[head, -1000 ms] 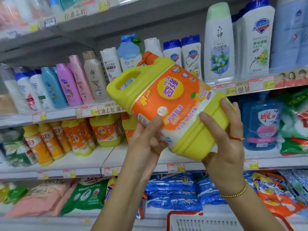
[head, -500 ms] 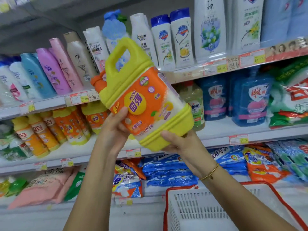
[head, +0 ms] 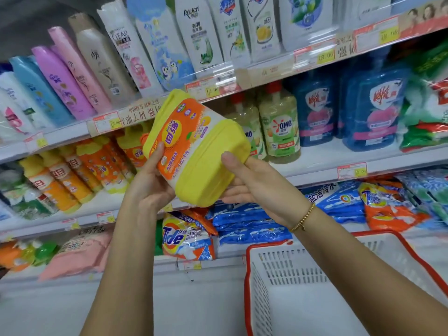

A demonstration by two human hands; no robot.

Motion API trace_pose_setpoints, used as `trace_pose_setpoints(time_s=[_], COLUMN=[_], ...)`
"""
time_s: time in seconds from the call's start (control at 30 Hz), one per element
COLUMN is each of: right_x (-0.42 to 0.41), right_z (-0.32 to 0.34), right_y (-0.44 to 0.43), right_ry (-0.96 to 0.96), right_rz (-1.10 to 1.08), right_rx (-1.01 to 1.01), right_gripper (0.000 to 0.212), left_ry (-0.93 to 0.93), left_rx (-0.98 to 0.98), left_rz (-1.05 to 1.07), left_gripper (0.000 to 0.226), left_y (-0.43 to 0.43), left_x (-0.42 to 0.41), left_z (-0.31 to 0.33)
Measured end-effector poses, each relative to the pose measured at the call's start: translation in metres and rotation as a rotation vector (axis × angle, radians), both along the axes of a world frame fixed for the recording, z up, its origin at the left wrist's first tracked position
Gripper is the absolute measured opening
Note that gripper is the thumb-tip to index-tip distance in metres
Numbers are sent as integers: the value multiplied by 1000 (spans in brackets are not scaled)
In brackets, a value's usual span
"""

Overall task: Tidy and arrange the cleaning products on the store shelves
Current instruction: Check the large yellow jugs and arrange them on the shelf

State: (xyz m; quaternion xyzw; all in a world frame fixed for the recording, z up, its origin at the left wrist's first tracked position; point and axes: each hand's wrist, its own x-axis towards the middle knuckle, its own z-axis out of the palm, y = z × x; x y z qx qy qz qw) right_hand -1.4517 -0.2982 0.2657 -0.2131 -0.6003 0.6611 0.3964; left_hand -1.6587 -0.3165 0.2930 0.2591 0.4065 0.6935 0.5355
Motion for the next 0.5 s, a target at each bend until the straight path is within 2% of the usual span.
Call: trace_pose_setpoints(time_s=[0.07, 0.13, 0.17, 0.23, 0.27, 0.3, 0.33, 0.43, 0.5], right_x=[2, 6, 8, 8, 6, 2, -3, -16, -21], right_z=[3, 5, 5, -1, -6, -13, -22, -42, -54], right_y=[0, 4, 6, 11, 12, 13, 15, 20, 25], right_ry=[-39, -63, -64, -64, -68, -73, -80, -117, -136], right_rz=[13, 29, 41, 101, 140, 172, 195, 242, 267], right_rx=[14, 11, -5, -74, -122, -175, -226, -294, -328], right_gripper=[29, 38, 38, 30, 29, 32, 37, 46, 48], left_ry=[5, 25, 53, 109, 164, 263, 341, 608, 739], left_rx=[8, 24, 18, 54, 100, 94, 127, 137, 127], left_rz=[35, 43, 33, 55, 67, 71, 66, 21, 32], left_gripper=[105, 95, 74, 6, 31, 46, 50, 41, 47], left_y=[-2, -4, -8, -16, -18, -22, -27, -42, -49], left_x=[-8, -12, -10, -12, -16, -21, -27, -34, -32], left_z=[-4, -8, -9, -12, -16, -18, -18, -15, -17])
